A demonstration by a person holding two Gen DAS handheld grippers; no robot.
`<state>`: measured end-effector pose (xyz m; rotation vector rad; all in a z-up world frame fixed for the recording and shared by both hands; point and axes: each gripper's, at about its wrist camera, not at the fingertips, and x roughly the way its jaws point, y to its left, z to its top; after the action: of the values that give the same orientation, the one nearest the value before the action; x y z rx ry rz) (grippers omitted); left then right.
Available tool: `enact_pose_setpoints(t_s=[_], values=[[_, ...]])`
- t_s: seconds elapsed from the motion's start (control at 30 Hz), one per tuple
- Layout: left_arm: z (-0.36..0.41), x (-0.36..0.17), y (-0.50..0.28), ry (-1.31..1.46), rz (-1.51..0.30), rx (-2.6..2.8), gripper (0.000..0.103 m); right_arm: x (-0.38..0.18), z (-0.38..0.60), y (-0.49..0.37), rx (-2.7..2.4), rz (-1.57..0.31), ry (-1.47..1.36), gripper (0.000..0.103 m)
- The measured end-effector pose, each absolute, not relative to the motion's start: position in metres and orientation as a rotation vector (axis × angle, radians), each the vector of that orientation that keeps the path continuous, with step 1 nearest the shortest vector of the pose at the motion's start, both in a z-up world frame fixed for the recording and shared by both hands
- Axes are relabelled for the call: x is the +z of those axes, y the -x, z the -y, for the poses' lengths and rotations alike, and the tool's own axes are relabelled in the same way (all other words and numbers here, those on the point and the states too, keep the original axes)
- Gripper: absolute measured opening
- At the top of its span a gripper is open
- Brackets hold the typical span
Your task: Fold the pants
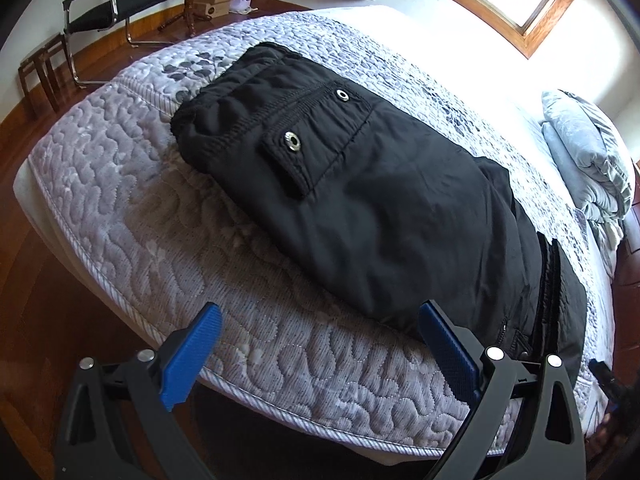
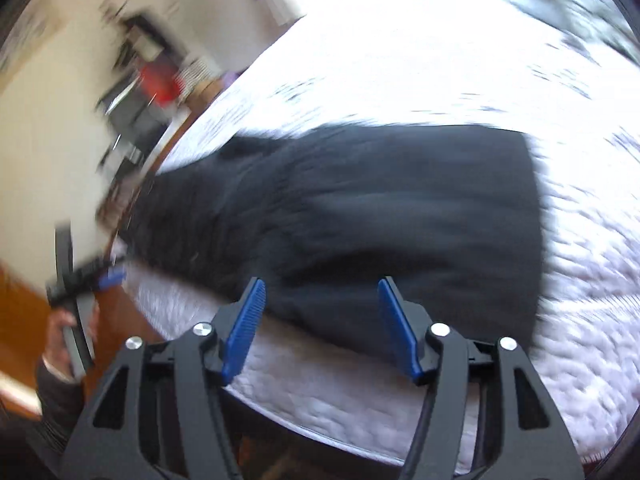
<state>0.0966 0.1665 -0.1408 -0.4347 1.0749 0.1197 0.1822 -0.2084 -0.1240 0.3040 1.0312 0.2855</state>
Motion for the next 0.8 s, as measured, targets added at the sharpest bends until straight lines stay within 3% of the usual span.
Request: enact_pose_setpoints(t_s=[0.2,0.5,0.53,0.6,0.67,0.73,0.8], values=[[-0.156,-0.141,-0.1,0.429,-1.089,0.118,0.099,-0.151,0.324,-0.176,0.201,-1.098,-0.554,0.071],[-0.124,-0.128,-0.104,0.335,-1.101,0.109,0.099,-0.218,0.339,-0.188,0.307,-1.181,-0.754,0.071],[-0.122,-0.127,-0.105,0.325,-1.1,0.108,0.099,-0.22,0.336,-0.19,0.312,-1.17,-0.747,0.059],[-0.117,-0.122,-0.106,0.306,-1.096,0.109,0.099,-0.22,0.332,-0.191,0.335,-1.151,-0.728,0.049],[-0.114,-0.12,-0.107,0.299,-1.092,0.104,0.099,-0.213,0.331,-0.19,0.349,-1.126,-0.695,0.027],[-0.11,-0.121,-0.11,0.303,-1.098,0.103,0.099,-0.207,0.336,-0.19,0.361,-1.101,-0.686,0.018],[-0.109,-0.124,-0.112,0.32,-1.105,0.098,0.099,-0.195,0.34,-0.189,0.357,-1.074,-0.656,0.015]])
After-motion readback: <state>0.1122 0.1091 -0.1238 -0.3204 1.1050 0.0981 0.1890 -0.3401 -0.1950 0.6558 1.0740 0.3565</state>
